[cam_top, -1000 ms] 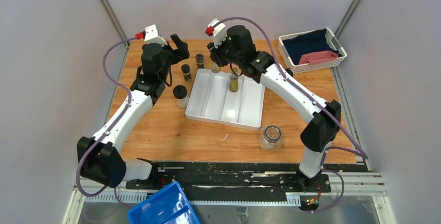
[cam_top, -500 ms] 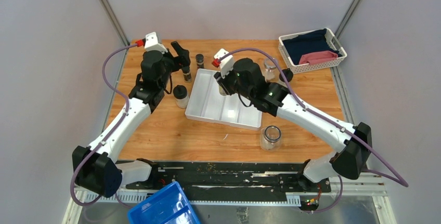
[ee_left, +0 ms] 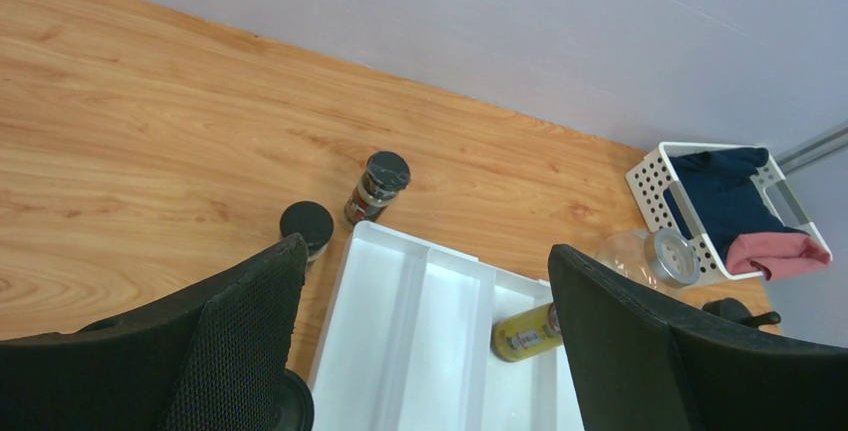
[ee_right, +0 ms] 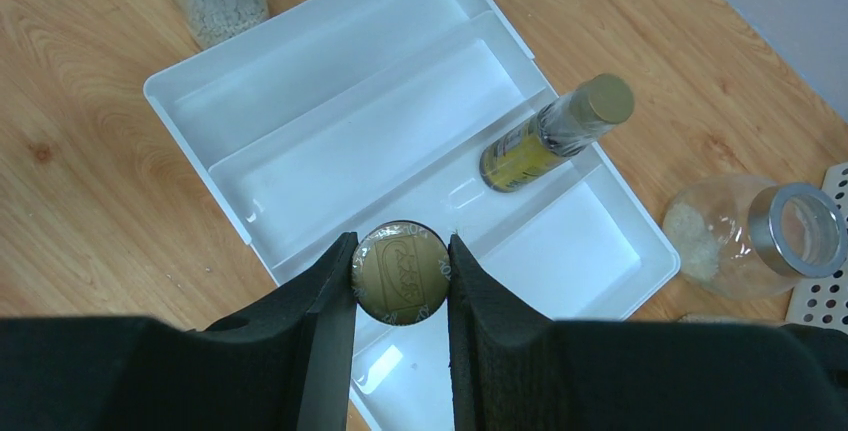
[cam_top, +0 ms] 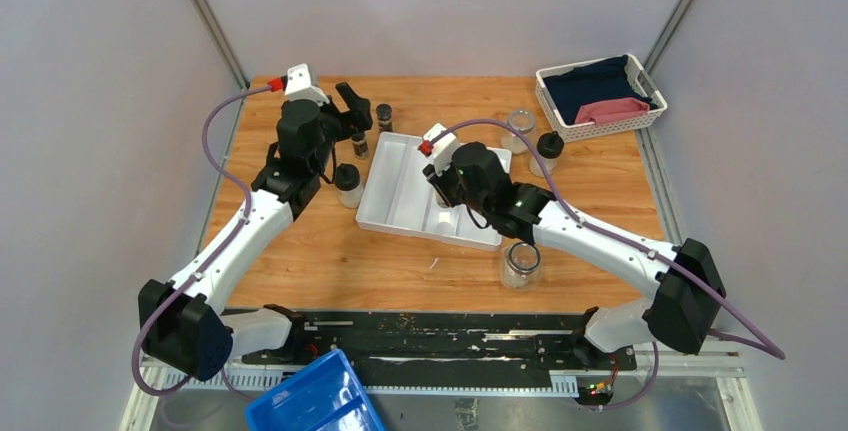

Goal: Organize the condiment bottles
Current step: Place the bottle in the storage box.

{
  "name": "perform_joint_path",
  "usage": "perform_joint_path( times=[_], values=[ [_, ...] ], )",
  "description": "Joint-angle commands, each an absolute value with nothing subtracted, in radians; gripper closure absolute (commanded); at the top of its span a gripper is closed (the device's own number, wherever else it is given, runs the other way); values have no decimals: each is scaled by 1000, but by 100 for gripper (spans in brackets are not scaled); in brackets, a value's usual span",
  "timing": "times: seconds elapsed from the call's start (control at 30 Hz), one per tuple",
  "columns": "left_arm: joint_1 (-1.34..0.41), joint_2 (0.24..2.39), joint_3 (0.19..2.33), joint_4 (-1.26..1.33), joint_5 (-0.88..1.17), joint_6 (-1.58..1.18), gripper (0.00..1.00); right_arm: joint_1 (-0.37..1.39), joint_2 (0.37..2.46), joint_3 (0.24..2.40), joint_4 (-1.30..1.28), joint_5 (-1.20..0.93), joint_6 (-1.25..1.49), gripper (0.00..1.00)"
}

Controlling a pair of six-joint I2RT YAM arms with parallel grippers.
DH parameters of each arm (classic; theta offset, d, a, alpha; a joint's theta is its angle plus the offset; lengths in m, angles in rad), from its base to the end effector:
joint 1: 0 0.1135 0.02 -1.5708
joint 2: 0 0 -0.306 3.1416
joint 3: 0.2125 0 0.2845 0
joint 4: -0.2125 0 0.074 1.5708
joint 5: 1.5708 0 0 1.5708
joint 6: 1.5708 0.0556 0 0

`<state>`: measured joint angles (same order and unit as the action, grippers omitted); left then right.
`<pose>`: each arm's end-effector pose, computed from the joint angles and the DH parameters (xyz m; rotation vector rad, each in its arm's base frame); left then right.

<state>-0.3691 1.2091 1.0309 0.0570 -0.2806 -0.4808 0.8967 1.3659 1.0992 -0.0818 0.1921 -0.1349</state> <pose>0.3064 -0.1020 0.3941 -0.3054 1.6755 -0.3996 0.2347 0.2767 0.3538 -0.8351 1.7359 0.3287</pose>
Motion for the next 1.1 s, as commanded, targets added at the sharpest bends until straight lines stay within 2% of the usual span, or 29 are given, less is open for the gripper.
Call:
perform_joint_path(
  times=[0.0,0.43,1.07],
  values=[
    [-379,1216,1027,59,-311,-468,7,882,1337,1072,64,197,-94,100],
    [-382,1231,1034,64,-313,-466,7,779,1412,1029,152,96,-15,100],
    [-384,1243,1023,86,-311,-462,7,771,1490,990,199,82,41,100]
  ],
)
